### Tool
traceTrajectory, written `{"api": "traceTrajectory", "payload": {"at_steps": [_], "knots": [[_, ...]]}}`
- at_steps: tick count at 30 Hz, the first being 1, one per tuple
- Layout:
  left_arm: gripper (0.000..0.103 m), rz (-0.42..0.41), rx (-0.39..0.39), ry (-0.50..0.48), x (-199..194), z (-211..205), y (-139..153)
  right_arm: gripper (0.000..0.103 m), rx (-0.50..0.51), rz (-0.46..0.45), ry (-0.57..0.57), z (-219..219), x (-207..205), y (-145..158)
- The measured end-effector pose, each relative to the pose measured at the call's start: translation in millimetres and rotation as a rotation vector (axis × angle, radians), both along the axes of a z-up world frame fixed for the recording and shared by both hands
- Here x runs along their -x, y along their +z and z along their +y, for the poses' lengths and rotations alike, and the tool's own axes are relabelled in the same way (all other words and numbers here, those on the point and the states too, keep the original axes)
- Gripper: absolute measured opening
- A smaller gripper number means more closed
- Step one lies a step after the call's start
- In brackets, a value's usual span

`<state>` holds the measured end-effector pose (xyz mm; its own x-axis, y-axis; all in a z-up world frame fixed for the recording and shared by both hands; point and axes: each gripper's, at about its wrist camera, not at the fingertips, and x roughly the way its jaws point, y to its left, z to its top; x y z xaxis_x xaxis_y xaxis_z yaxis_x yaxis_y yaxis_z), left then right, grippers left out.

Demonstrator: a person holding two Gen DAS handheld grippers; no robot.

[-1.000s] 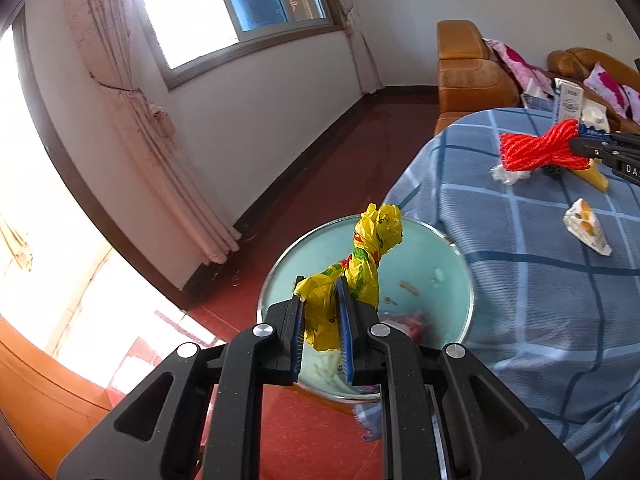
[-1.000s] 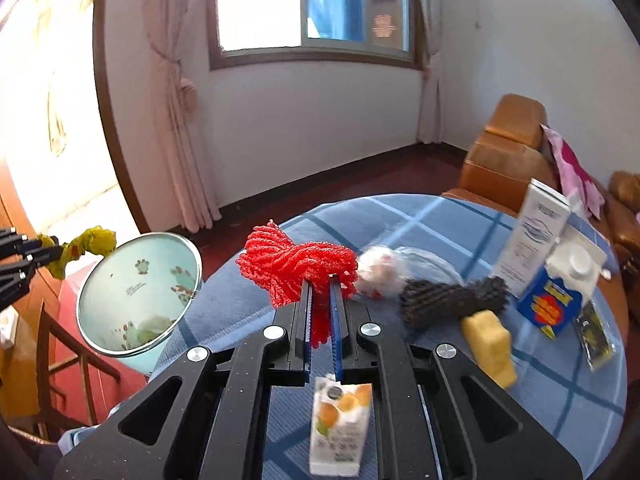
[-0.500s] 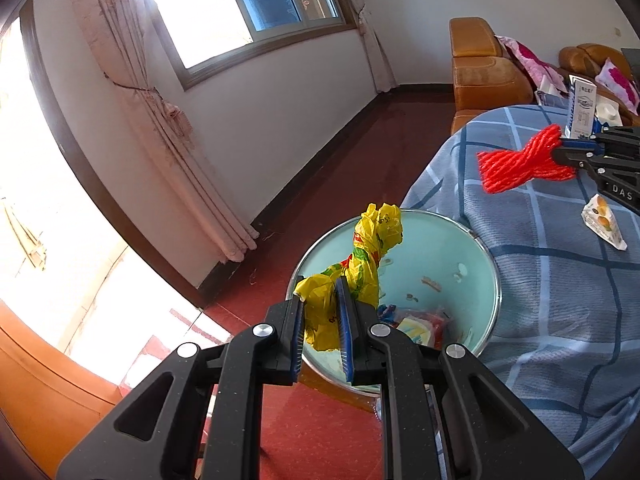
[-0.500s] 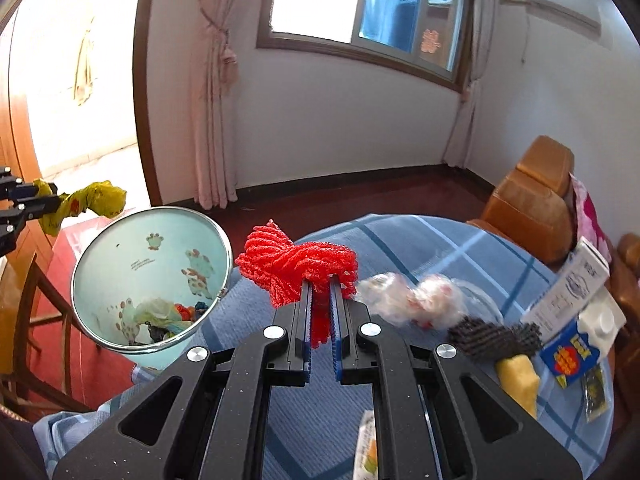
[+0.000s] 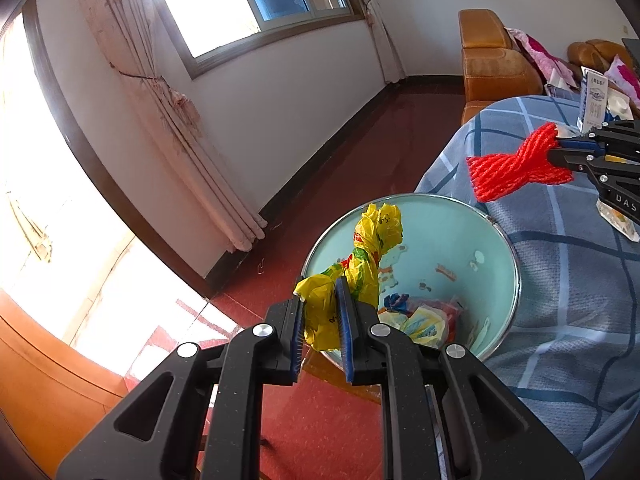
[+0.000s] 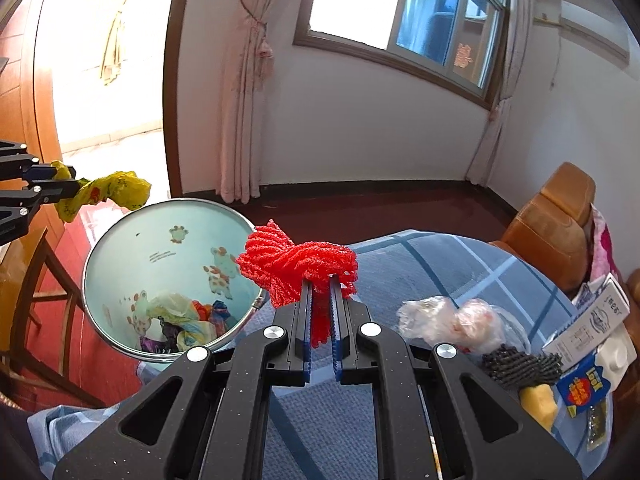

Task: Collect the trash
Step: 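Carry the yellow wrapper and red mesh net over the teal bin with both tools, then open both tools to drop the wrapper and net into the bin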

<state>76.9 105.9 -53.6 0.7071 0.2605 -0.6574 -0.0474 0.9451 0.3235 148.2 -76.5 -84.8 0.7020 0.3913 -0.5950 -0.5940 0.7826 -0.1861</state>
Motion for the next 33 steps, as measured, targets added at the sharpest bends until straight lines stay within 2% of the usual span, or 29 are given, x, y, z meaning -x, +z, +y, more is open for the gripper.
{"api": "traceTrajectory", "payload": {"at_steps": [29, 33], "knots": [[0.015, 0.012, 0.02, -0.008, -1.4, 2.6, -5.2, 0.009, 0.013, -0.003, 0.055, 19.8, 6.6, -2.7], [0.019, 0.012, 0.021, -0.015, -0.8, 0.6, -4.7, 0.01, 0.014, -0.002, 0.07, 23.3, 8.5, -2.9]]}}
